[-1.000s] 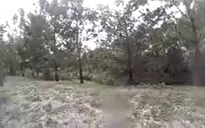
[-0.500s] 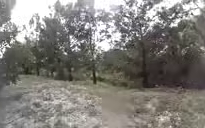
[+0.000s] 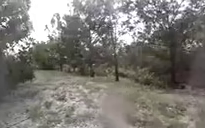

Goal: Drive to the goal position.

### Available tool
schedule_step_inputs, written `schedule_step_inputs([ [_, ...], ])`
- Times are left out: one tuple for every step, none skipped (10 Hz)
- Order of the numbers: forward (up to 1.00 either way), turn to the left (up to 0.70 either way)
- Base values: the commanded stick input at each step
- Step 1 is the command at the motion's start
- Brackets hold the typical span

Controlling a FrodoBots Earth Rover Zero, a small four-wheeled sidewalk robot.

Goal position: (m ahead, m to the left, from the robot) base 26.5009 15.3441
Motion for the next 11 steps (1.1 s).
schedule_step_inputs([
  [0.70,0.00],
  [0.70,0.00],
  [0.70,0.00],
  [0.70,0.00],
  [0.70,0.00],
  [0.70,0.00],
  [0.70,0.00],
  [0.70,0.00],
  [0.70,0.00],
  [0.70,0.00],
  [0.70,0.00],
])
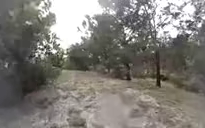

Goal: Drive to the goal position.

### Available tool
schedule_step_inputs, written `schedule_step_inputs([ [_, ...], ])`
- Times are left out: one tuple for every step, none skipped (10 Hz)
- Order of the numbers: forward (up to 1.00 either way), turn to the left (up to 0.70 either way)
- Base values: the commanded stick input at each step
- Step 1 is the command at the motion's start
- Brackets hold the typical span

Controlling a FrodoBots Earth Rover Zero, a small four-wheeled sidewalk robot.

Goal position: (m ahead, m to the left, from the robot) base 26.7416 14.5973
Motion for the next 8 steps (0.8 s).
schedule_step_inputs([
  [0.70,0.00],
  [0.70,0.00],
  [0.70,0.00],
  [0.70,0.00],
  [0.70,0.00],
  [0.70,0.00],
  [0.70,0.34],
  [0.70,0.35],
])
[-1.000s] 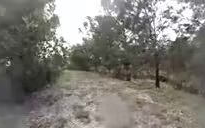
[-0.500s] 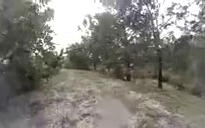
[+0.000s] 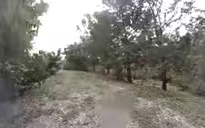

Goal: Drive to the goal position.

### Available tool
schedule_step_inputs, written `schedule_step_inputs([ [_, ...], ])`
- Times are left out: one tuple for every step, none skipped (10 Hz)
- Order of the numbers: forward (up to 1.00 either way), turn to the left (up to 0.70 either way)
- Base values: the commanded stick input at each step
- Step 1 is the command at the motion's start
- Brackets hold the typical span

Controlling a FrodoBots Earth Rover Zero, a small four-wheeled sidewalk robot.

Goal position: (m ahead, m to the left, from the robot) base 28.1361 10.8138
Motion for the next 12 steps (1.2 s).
schedule_step_inputs([
  [0.70,0.35],
  [0.70,0.35],
  [0.70,0.35],
  [0.70,0.00],
  [0.70,0.00],
  [0.70,0.00],
  [0.70,0.00],
  [0.70,0.00],
  [0.70,0.00],
  [0.70,0.00],
  [0.70,0.00],
  [0.70,0.00],
])
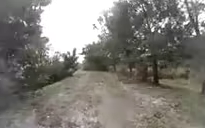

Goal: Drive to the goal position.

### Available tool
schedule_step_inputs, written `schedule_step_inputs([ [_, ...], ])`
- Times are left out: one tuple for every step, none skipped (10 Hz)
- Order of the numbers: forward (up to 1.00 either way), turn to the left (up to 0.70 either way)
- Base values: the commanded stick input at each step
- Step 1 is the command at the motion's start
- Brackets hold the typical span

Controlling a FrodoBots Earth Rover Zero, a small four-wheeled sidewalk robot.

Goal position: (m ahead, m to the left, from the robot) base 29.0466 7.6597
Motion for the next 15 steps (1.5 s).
schedule_step_inputs([
  [0.70,0.00],
  [0.70,0.00],
  [0.70,0.00],
  [0.70,0.00],
  [0.70,0.00],
  [0.70,0.00],
  [0.70,0.00],
  [0.70,0.00],
  [0.70,0.00],
  [0.70,0.00],
  [0.70,0.00],
  [0.70,0.00],
  [0.70,0.00],
  [0.70,0.00],
  [0.70,0.00],
])
